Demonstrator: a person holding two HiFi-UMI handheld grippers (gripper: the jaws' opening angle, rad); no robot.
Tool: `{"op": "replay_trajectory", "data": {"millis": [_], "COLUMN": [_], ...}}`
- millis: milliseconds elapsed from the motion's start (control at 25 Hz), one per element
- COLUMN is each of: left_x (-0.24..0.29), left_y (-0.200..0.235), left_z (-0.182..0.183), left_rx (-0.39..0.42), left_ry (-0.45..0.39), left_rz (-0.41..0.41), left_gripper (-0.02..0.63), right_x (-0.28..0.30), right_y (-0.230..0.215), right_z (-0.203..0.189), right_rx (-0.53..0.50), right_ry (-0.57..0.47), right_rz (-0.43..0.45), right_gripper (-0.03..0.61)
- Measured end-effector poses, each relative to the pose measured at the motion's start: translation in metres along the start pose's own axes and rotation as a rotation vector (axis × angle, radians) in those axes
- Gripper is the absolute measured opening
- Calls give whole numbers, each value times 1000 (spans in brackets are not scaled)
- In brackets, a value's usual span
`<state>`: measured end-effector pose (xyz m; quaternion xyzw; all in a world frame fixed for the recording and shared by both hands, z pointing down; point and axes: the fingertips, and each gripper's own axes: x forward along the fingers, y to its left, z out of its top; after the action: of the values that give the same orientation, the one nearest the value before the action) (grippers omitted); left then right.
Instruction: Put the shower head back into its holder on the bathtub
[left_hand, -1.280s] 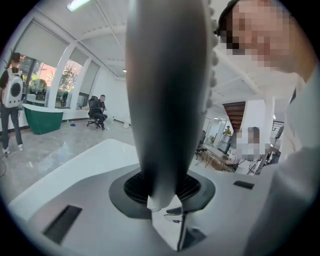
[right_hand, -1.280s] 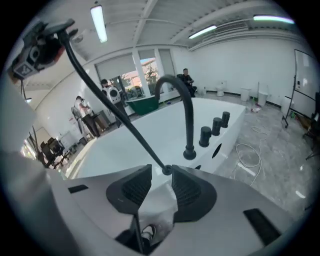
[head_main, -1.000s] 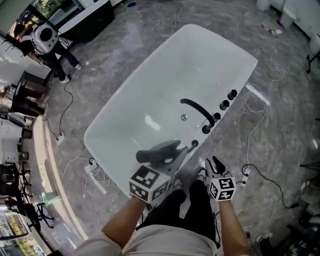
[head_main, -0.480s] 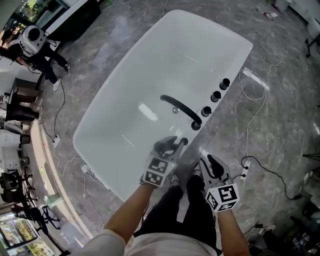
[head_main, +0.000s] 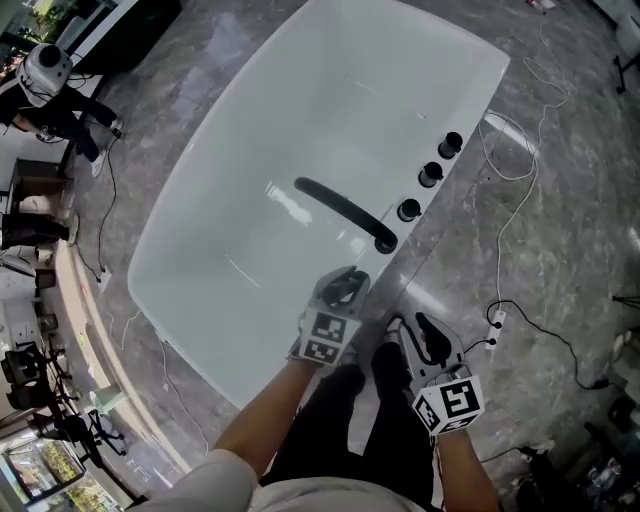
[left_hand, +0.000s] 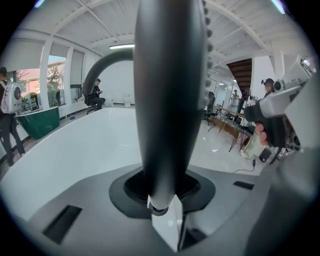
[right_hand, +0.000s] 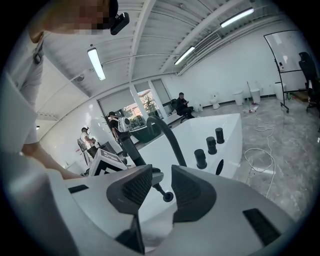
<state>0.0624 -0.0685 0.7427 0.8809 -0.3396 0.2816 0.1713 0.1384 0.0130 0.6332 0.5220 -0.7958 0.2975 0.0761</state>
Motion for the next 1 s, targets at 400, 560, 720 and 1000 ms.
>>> {"op": "replay_trajectory", "data": {"millis": [400, 560, 720, 1000], "left_x": [28, 35, 40, 48], "left_y": [-1, -3, -5, -6], "left_z": [-26, -35, -43, -56], "left_rx": [14, 32, 38, 61], "left_ry": [4, 13, 18, 36], "left_rz": [0, 1, 4, 9], "left_gripper": [101, 101, 101, 101], "right_x": [13, 16, 16, 17], "right_y": [-2, -2, 0, -3], "right_z": [1, -1, -4, -7], "right_rx": [-13, -17, -22, -15], "right_ry": [-3, 1, 17, 29], "right_rz": [23, 31, 33, 31], "right_gripper": [126, 126, 126, 126]}}
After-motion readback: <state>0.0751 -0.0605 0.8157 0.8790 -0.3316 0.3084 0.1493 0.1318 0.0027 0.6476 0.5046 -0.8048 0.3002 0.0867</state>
